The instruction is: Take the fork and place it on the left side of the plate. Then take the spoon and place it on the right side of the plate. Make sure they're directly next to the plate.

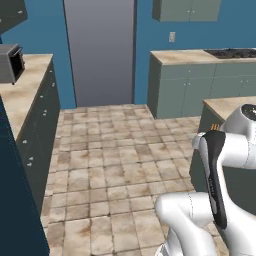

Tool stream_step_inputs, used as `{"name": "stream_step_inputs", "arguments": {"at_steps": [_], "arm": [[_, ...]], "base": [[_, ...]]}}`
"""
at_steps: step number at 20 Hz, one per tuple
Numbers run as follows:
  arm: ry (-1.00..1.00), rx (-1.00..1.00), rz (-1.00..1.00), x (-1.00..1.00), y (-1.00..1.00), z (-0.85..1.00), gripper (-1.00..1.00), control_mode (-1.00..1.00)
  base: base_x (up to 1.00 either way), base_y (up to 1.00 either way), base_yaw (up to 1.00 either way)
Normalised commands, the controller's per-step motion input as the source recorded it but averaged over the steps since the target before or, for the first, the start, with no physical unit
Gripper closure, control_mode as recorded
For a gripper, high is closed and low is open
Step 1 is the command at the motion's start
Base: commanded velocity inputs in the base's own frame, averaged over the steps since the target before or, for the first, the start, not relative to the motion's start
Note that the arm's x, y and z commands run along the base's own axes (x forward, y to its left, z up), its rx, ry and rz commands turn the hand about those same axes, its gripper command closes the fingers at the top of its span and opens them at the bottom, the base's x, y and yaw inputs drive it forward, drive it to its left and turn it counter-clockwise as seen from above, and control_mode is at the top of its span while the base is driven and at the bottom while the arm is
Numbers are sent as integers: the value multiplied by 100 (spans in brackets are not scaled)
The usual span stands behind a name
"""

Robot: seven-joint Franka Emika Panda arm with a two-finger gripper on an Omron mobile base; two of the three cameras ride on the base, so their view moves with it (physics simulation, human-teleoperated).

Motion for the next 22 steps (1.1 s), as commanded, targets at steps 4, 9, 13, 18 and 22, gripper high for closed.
{"name": "stream_step_inputs", "arguments": {"at_steps": [4, 9, 13, 18, 22], "arm": [[0, 0, 0, 0, 0, 0, 100, 100], [0, 0, 0, 0, 0, 0, 100, 100], [0, 0, 0, 0, 0, 0, 100, 100], [0, 0, 0, 0, 0, 0, 100, 100], [0, 0, 0, 0, 0, 0, 100, 100]], "base": [[-74, -2, 0], [-53, -13, 0], [-46, -26, 0], [-52, -44, 0], [-69, -69, 0]]}}
